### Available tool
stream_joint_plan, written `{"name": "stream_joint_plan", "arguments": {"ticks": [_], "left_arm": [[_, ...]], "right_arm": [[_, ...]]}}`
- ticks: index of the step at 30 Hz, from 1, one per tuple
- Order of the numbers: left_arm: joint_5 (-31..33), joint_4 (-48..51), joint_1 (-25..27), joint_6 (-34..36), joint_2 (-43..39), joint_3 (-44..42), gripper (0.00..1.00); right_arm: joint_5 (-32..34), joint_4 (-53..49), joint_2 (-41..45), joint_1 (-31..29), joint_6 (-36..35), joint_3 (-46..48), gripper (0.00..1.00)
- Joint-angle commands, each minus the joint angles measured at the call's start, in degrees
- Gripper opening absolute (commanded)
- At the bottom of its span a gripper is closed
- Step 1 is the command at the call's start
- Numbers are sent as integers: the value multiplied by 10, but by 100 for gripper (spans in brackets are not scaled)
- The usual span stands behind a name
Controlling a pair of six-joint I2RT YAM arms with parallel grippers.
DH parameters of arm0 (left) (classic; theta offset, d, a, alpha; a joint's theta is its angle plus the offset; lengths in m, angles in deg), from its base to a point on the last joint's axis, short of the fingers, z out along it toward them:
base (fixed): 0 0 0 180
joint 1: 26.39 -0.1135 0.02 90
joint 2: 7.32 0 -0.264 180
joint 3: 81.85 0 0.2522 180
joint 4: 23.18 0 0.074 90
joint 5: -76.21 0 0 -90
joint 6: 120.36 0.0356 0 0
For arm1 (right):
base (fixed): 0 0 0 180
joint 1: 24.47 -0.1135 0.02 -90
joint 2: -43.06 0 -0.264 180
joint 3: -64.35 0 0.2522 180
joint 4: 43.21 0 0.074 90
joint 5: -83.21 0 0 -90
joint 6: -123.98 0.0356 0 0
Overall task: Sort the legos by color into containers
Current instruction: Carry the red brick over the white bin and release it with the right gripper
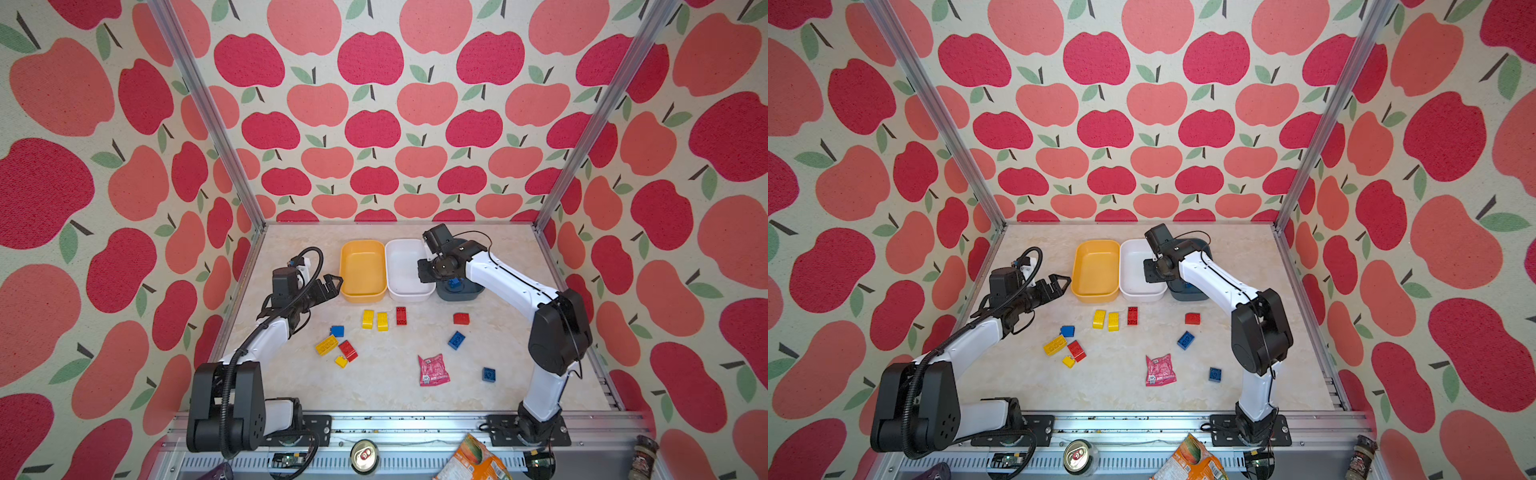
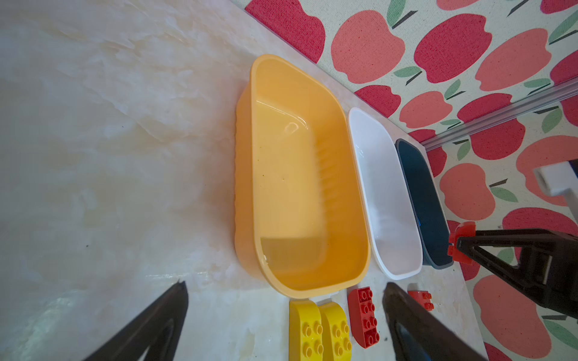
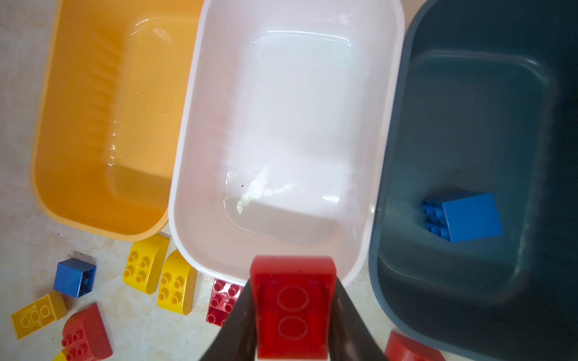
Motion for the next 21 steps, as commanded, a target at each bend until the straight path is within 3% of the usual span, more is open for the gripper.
{"name": "stream_joint_plan", "arguments": {"ticks": [1,12,21], "left_arm": [[8,25,-3,-7,-15,-12,99],[17,51,5,-6,-39,-22,100],[32,76,26,-1,-48,-24,99]], "right_arm": [[-10,-6,-41,-7,-22,-42,27],[-15,-28,-142,-10,-29,-106,30],[-9,-37,-141,-9,-33,-104,49]]}}
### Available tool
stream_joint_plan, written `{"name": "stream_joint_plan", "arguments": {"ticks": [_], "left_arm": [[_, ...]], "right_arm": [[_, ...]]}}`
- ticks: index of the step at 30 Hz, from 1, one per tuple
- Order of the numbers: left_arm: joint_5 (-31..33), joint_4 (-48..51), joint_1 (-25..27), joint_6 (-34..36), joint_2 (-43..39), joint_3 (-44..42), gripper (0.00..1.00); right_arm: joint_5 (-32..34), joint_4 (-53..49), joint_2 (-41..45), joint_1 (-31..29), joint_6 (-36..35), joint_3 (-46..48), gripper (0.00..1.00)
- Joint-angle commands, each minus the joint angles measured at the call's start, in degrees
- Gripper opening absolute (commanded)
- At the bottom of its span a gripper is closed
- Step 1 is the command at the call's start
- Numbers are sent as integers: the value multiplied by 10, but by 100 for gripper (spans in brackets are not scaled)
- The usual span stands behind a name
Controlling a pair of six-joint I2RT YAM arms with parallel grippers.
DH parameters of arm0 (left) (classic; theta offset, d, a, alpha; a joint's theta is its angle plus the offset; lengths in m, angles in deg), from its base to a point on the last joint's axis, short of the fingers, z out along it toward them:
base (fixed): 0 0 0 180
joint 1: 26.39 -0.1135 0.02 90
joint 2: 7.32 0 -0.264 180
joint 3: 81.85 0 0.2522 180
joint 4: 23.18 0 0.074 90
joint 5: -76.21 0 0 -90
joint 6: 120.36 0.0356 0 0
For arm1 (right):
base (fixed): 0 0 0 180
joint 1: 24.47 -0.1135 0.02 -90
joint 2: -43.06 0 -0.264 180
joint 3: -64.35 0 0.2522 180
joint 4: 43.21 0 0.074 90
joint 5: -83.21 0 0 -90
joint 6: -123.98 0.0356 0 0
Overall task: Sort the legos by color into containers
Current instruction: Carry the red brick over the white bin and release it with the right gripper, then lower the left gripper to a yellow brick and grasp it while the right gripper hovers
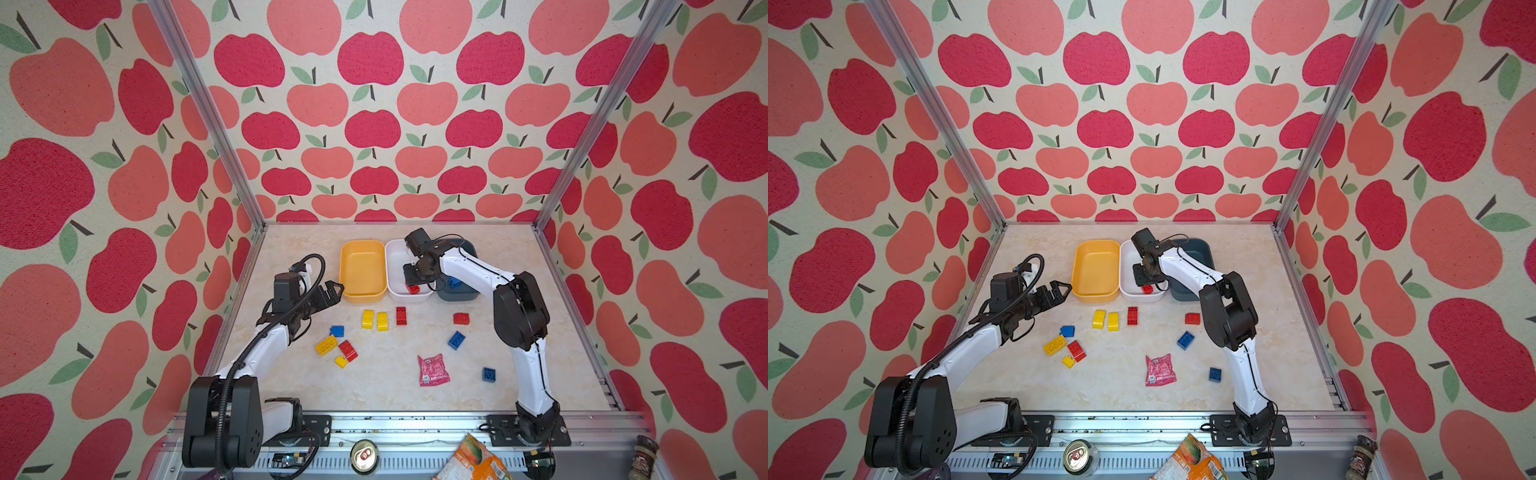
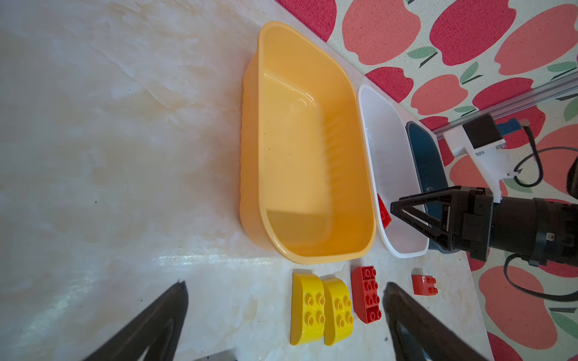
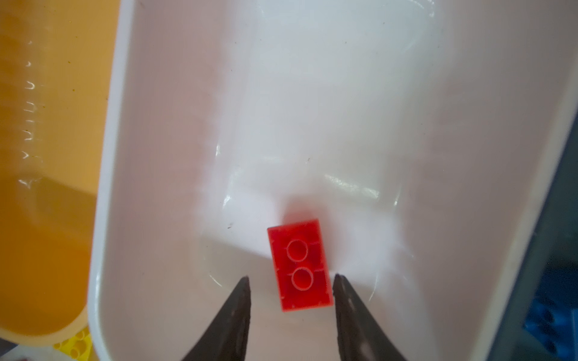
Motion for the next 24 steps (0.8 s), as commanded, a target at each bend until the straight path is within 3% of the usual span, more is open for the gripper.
{"name": "stream_joint_plan", "arguments": {"ticks": [1,10,18,24], "left_arm": [[15,24,8,-1,-14,-6,99],[62,90,67,21,-25,18,97],[165,200,181,27,-2,79,91],[227,260,262,25,54,133,85]], "right_arm": [[1,-19,7,-2,-8,-13,50],[6,-19,50,3,-9,15,51],[-1,-10,131,17,7,84,51],[-41,14,194,38,31,151,52]]}}
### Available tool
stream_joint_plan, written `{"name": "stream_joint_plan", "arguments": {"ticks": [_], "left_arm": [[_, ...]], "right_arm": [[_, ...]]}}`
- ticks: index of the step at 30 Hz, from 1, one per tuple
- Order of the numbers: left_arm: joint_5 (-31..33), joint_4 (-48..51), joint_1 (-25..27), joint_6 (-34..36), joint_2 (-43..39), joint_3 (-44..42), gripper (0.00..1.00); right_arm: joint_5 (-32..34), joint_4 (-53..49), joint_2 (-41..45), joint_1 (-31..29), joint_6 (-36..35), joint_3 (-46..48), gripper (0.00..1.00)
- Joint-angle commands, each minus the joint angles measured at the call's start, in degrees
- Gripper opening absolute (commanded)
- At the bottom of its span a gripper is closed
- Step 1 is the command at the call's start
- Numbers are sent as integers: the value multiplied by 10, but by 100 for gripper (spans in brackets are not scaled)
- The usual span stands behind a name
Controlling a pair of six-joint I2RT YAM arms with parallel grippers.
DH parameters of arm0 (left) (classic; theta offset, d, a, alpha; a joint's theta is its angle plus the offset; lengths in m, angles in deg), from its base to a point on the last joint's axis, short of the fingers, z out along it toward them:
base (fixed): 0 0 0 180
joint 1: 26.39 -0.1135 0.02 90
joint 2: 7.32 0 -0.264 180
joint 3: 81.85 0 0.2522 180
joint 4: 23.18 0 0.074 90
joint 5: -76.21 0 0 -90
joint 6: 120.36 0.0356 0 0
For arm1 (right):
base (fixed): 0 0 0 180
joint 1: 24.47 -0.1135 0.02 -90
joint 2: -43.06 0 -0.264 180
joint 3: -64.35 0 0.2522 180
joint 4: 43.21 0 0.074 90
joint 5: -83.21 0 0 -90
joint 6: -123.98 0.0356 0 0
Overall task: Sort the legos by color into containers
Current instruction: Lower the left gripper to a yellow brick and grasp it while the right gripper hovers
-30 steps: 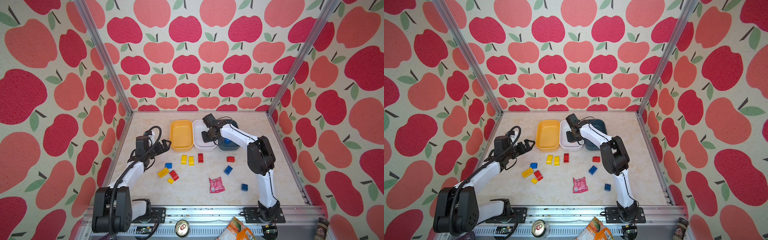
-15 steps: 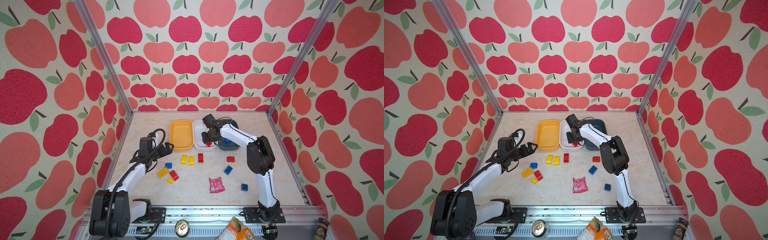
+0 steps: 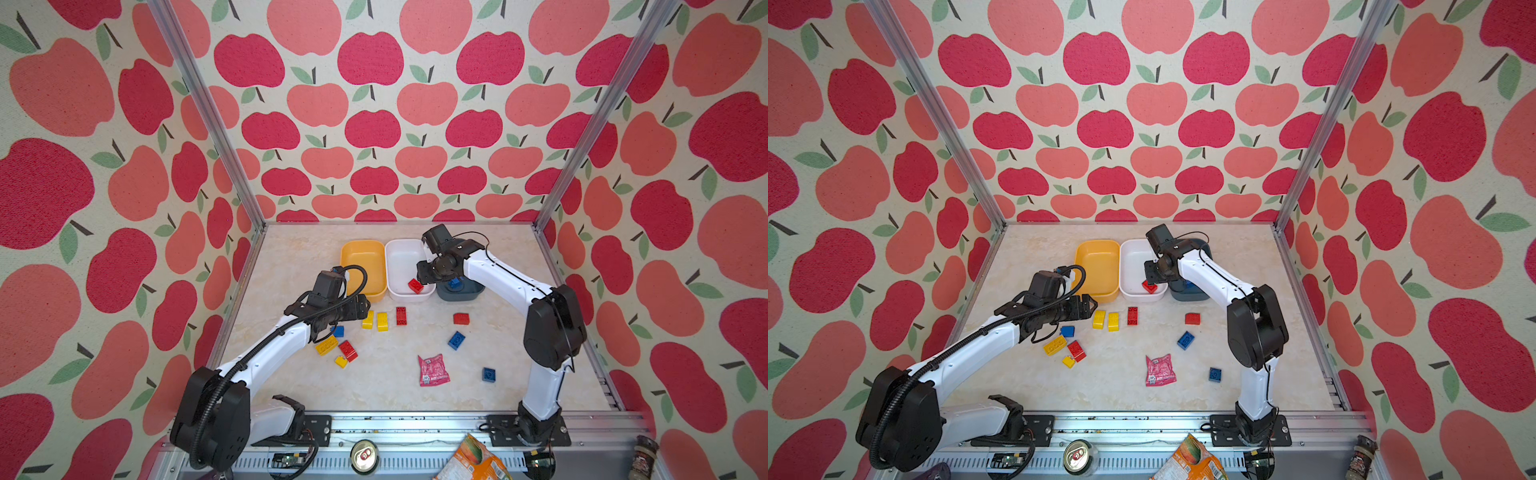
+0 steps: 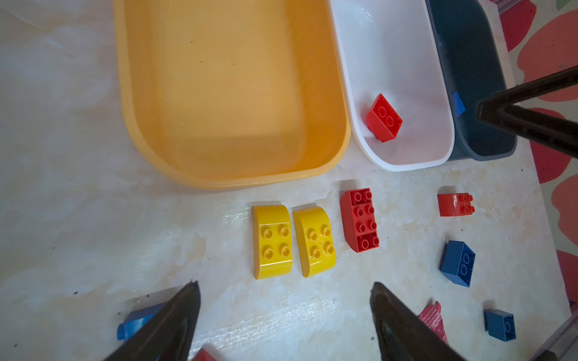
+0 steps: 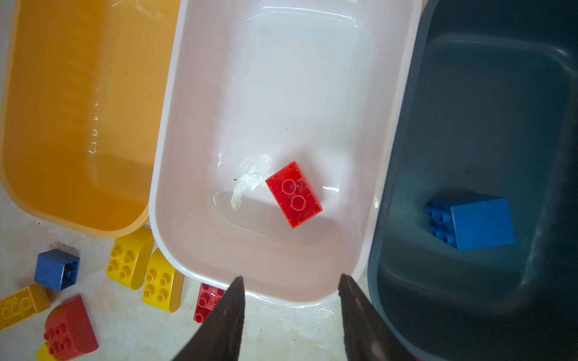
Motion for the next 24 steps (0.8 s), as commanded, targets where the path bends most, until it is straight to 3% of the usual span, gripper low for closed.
{"name": "stream_joint_plan", "arguments": {"ticks": [1,8,13,24], "left_arm": [[64,69,34,7,37,37,84],[96,99,73,-3,124,99,75],[103,109,83,-7,169,125,65],[147,122,100,-8,221,142,57]], "right_arm": [[-38,15,39,15,24,40,52],[-87,57,118,44,36,120,63],[-91,61,161,62,38,157,64],[-97,81,200,89,43,195,63]]}}
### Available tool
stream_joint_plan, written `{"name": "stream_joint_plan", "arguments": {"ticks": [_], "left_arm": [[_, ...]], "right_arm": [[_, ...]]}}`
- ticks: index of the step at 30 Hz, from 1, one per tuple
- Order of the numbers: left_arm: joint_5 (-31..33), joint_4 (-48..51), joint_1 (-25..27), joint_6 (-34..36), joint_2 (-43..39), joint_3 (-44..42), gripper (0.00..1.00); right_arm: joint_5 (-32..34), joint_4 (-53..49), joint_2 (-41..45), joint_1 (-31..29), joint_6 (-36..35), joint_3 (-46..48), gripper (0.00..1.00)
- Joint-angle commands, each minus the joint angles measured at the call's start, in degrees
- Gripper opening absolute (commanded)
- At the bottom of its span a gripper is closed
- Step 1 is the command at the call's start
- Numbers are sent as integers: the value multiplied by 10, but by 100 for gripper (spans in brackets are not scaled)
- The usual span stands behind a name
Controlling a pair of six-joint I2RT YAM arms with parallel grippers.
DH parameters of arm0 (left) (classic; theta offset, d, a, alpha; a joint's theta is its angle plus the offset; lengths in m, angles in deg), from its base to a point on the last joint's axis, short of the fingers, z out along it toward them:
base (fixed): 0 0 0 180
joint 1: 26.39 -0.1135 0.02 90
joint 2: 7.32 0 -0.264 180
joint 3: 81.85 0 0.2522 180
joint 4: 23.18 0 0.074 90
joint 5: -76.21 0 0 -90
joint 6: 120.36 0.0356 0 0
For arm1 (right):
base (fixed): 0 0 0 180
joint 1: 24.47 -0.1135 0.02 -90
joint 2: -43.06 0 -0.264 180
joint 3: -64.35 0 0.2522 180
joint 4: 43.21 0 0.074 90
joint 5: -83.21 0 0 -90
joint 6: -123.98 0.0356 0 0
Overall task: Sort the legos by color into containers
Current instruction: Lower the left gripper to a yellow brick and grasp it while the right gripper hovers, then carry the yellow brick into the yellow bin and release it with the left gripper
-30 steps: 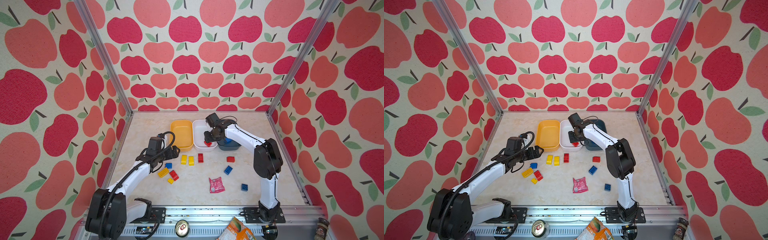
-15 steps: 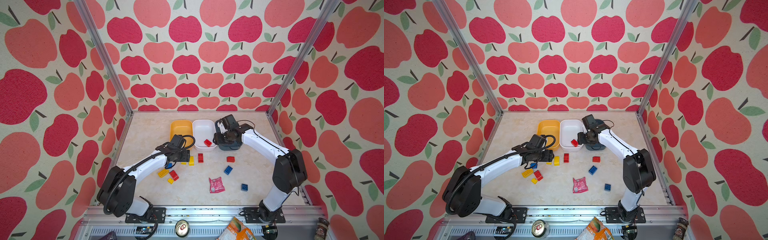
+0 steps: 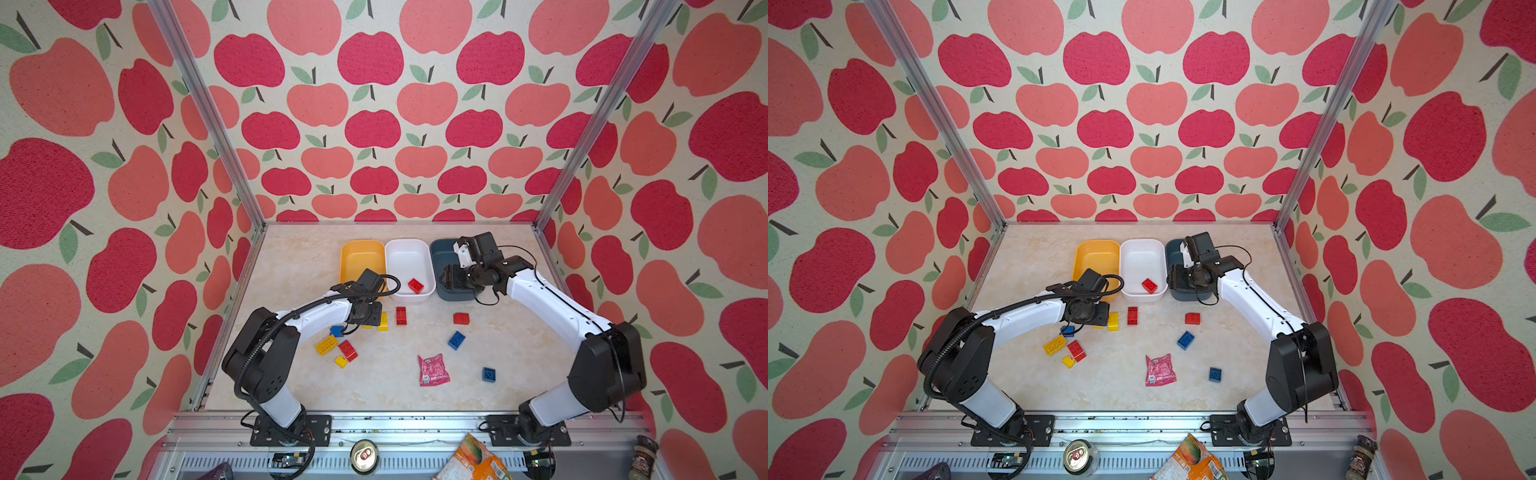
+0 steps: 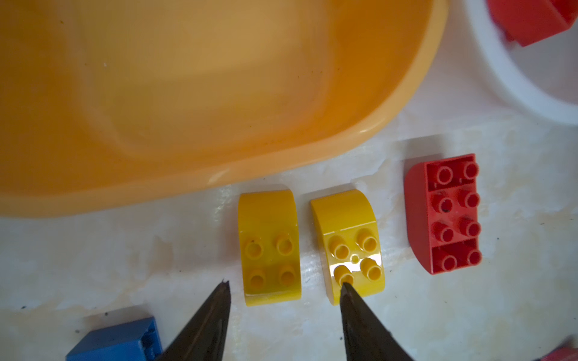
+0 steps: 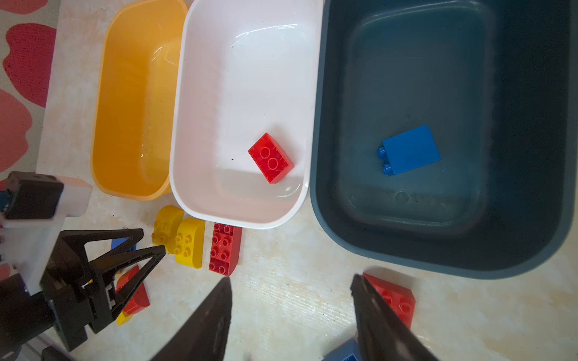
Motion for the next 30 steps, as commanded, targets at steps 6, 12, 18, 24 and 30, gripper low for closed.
{"name": "stream_joint_plan", "arguments": {"ticks": [6,12,18,24,30], "left_arm": [[38,12,5,-9,25,12,50],[37,0,5,-11,39,11,47],[35,-5,6,-9,52,15,45],[34,-1,7,-8,55,15,32],[36,19,13,-6,38,16,26]], "right_arm": [[-10,11,18,5,11,9,63],[-8,10,21,8,11,10,63],[-8,9,24,9,12,12,63],[-8,8,25,11,13,13,62],[-8,9,26,12,14,13,62]]}}
